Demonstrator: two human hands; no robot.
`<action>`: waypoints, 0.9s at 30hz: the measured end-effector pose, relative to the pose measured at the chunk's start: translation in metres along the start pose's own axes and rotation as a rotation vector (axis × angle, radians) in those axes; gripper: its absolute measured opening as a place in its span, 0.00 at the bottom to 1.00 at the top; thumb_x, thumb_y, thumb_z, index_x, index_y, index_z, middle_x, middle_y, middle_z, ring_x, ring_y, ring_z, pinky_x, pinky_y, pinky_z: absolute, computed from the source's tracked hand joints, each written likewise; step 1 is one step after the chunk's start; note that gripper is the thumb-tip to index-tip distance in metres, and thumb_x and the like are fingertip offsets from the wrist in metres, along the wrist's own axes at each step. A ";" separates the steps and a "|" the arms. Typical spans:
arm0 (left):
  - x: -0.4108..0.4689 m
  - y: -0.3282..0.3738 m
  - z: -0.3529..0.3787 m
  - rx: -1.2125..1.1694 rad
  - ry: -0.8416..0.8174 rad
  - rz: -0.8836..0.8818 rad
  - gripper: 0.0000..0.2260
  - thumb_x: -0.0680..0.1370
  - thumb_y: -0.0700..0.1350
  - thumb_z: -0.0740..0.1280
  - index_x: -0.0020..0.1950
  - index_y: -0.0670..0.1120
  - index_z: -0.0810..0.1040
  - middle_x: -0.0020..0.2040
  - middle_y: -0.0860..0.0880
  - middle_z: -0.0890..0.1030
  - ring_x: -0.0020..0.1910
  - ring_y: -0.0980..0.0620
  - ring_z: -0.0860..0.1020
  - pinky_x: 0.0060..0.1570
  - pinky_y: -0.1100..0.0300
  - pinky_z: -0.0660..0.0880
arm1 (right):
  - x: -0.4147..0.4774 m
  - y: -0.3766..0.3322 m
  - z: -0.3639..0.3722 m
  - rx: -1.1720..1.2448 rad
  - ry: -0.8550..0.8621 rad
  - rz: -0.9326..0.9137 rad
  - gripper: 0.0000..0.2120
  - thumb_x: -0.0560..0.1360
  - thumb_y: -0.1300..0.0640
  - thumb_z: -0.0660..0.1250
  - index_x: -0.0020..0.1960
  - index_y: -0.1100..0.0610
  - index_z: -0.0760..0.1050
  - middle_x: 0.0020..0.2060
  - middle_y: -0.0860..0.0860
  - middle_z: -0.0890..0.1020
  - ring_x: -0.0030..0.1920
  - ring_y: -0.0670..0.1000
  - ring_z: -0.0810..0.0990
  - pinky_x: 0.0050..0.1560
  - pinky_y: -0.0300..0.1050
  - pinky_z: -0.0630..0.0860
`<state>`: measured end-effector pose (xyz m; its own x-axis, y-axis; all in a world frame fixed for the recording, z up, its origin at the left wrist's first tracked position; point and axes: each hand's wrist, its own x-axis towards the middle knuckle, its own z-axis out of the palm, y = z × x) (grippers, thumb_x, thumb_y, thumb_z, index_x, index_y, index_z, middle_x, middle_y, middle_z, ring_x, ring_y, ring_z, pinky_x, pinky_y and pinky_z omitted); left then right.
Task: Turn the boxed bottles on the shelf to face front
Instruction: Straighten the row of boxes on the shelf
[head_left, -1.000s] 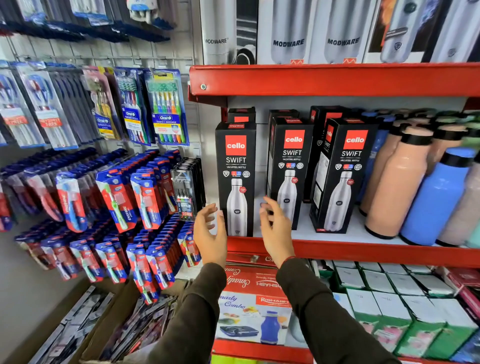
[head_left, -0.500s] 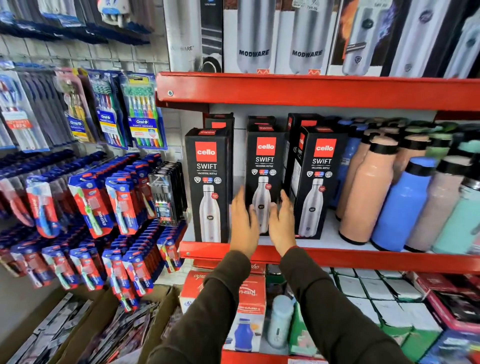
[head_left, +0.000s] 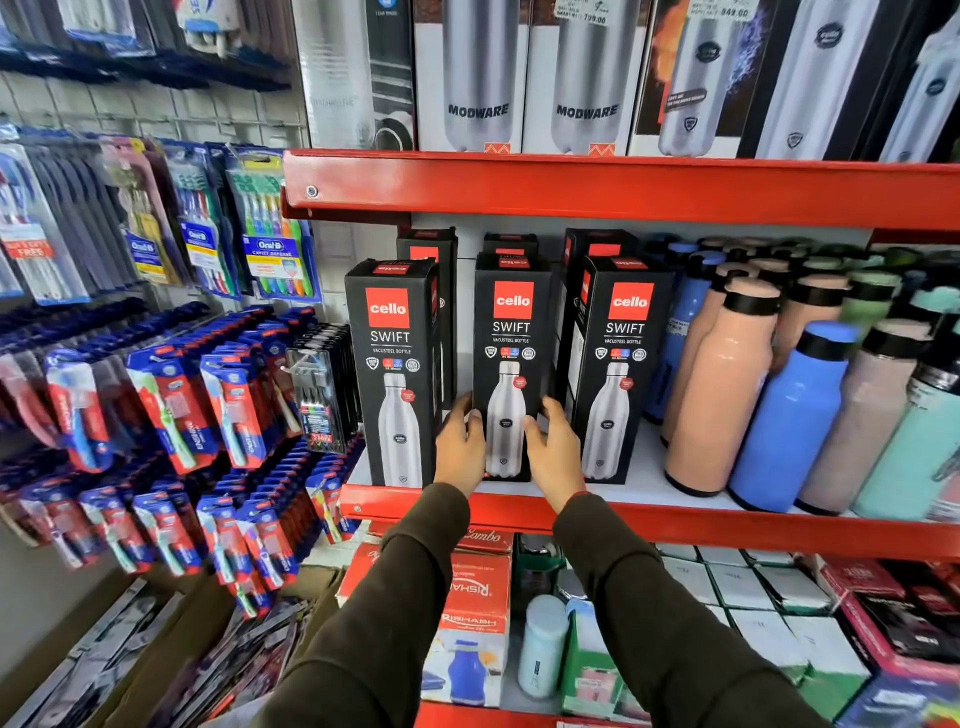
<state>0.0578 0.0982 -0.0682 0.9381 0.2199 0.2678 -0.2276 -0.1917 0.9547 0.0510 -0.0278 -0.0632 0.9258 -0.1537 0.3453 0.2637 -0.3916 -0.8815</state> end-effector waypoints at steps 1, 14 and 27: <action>-0.004 -0.001 -0.001 0.005 0.004 0.011 0.19 0.84 0.44 0.57 0.75 0.46 0.68 0.72 0.44 0.75 0.71 0.47 0.72 0.64 0.64 0.63 | -0.003 0.001 -0.001 0.006 0.000 -0.002 0.23 0.81 0.56 0.60 0.75 0.59 0.62 0.71 0.58 0.71 0.71 0.57 0.70 0.72 0.53 0.66; -0.045 -0.003 -0.012 -0.002 0.044 0.049 0.21 0.84 0.47 0.56 0.77 0.44 0.65 0.76 0.44 0.70 0.75 0.50 0.67 0.68 0.64 0.60 | -0.049 -0.002 -0.013 0.041 -0.008 -0.077 0.22 0.81 0.51 0.60 0.74 0.53 0.64 0.70 0.53 0.72 0.68 0.52 0.73 0.69 0.50 0.70; -0.076 0.011 0.007 -0.047 0.304 0.190 0.14 0.82 0.46 0.62 0.67 0.48 0.70 0.63 0.50 0.74 0.65 0.52 0.73 0.70 0.49 0.70 | -0.056 -0.002 -0.028 0.111 0.103 -0.119 0.18 0.82 0.53 0.59 0.71 0.51 0.67 0.65 0.50 0.74 0.61 0.46 0.75 0.62 0.41 0.72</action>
<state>-0.0145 0.0730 -0.0792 0.7591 0.4602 0.4604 -0.4088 -0.2134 0.8873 -0.0090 -0.0437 -0.0715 0.8556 -0.2063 0.4748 0.4027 -0.3110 -0.8609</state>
